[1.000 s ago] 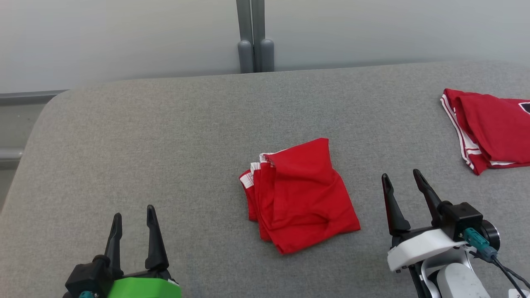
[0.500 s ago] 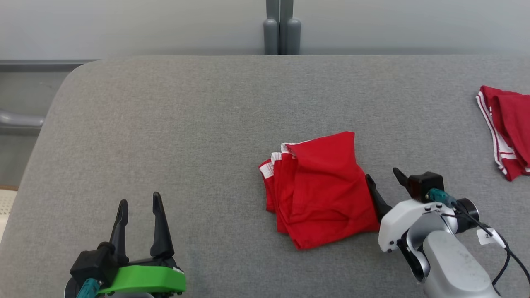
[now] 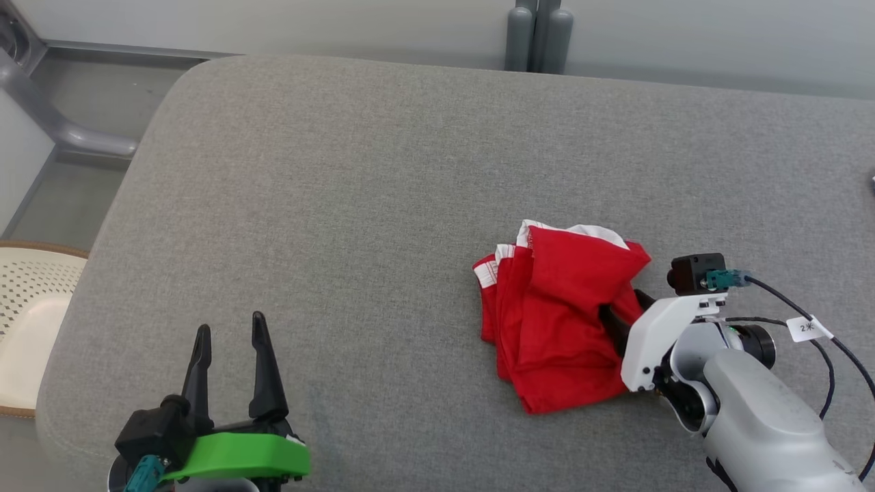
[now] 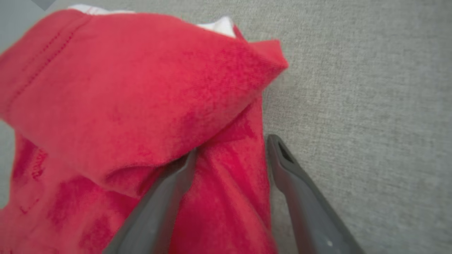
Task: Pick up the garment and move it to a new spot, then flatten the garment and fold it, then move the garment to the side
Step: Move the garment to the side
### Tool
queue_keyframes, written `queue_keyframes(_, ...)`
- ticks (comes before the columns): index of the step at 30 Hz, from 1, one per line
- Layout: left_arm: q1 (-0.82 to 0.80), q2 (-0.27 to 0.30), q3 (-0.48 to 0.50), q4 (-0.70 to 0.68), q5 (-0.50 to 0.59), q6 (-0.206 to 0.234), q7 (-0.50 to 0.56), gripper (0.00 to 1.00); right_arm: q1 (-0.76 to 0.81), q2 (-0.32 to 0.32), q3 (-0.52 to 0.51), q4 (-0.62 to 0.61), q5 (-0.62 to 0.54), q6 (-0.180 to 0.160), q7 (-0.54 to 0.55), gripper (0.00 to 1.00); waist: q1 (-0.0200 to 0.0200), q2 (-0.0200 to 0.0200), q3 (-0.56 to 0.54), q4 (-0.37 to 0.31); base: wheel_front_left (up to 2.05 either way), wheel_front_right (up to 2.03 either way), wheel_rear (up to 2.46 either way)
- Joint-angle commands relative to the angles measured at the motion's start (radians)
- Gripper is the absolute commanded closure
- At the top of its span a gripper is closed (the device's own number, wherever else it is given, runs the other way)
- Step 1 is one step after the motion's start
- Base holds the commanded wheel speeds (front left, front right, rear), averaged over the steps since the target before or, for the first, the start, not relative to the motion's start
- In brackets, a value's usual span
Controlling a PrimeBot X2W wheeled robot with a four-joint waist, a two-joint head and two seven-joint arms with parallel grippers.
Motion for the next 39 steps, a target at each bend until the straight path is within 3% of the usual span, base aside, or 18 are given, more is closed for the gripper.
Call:
queue_keyframes(1,-0.008,0.002,0.006,-0.004,-0.011,0.006,0.0,0.0,0.009,-0.007,0.035,0.0,0.026,0.001,0.026,0.0,0.0,0.0,0.003,-0.001,0.0,0.0,0.0)
queue_keyframes(4,-0.009,0.002,0.008,-0.007,-0.01,0.007,0.0,0.0,0.003,-0.023,0.092,-0.01,0.066,0.001,0.036,0.0,0.0,0.0,0.007,-0.014,0.0,0.0,0.0)
queue_keyframes(5,-0.011,0.002,0.009,-0.008,-0.009,0.006,0.0,0.0,-0.004,-0.026,0.112,-0.011,0.076,0.001,0.031,0.41,0.0,0.0,0.009,-0.019,0.0,0.0,0.0)
queue_keyframes(8,-0.017,0.002,0.007,-0.007,-0.005,0.003,0.0,0.0,-0.028,-0.021,0.156,-0.015,0.105,0.001,0.009,1.0,0.0,0.0,0.014,-0.034,0.0,0.0,0.0)
queue_keyframes(15,-0.02,0.002,0.013,-0.005,0.0,0.004,0.0,0.0,-0.084,-0.058,0.201,-0.004,0.145,0.0,-0.103,1.0,0.0,0.0,0.013,-0.08,0.0,0.0,0.0)
queue_keyframes(23,-0.006,0.002,0.02,-0.006,0.016,-0.005,0.0,0.0,-0.1,-0.125,0.182,0.008,0.17,0.001,-0.22,1.0,0.0,0.0,0.001,-0.174,0.0,0.0,0.0)
queue_keyframes(32,-0.011,0.002,0.014,-0.001,0.06,-0.027,0.0,0.0,-0.073,-0.189,0.13,0.042,0.176,0.001,-0.283,1.0,0.0,0.0,0.011,-0.323,0.0,0.0,0.0)
queue_keyframes(39,-0.043,0.002,0.025,0.014,0.098,-0.054,0.0,0.0,-0.085,-0.19,0.112,0.048,0.159,0.0,-0.306,1.0,0.0,0.0,0.042,-0.45,0.0,0.0,0.0)
